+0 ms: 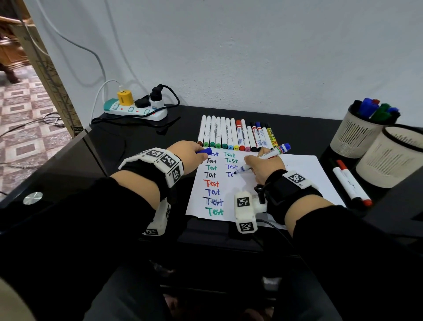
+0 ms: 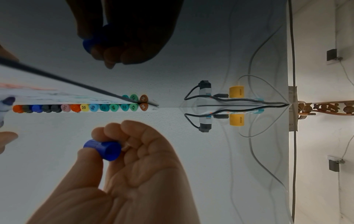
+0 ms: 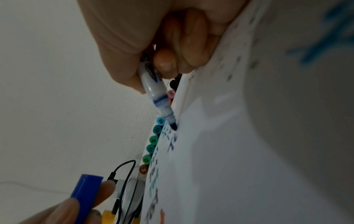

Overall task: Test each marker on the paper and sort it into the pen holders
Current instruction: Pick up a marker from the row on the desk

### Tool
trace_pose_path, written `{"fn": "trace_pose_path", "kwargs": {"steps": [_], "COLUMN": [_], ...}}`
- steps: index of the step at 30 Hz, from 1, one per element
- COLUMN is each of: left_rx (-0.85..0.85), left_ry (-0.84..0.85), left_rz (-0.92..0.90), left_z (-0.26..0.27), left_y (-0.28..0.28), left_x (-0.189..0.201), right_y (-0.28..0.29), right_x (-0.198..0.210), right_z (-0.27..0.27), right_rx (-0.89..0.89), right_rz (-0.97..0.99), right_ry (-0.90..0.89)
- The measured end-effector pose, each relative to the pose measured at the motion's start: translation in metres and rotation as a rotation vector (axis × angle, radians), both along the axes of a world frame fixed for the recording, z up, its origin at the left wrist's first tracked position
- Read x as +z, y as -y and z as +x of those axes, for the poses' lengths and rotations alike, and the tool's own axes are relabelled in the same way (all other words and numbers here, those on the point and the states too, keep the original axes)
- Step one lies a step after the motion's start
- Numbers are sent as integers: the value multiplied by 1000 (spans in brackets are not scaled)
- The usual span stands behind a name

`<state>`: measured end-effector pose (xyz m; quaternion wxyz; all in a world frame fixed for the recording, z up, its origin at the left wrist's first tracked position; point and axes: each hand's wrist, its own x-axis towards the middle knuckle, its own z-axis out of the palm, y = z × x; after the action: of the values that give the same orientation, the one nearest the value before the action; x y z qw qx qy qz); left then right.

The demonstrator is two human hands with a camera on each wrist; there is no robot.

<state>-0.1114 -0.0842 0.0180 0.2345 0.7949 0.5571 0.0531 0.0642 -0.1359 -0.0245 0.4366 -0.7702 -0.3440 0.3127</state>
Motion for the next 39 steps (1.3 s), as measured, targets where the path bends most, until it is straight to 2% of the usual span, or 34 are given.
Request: {"fn": "trace_pose_path", "kwargs": {"steps": [10,22,33,39], "left_rx": [-13,-10,-4,-29], "left_ry": [-13,-17,-6,35], "left_rz": [4,3,-9,-29], "left_z": [1,1,1,-1], "left_y": [2,0,-1,0], "left_x": [2,1,0,2], "right_y": [0,3,0,2], "right_x": [-1,-1,-4,2], "right_z": [-1,0,2,6], "right_rx": [28,-94,-31,-142], "right_rz": [15,82,80,44], "right_ry": [16,-86,-101,-245]}}
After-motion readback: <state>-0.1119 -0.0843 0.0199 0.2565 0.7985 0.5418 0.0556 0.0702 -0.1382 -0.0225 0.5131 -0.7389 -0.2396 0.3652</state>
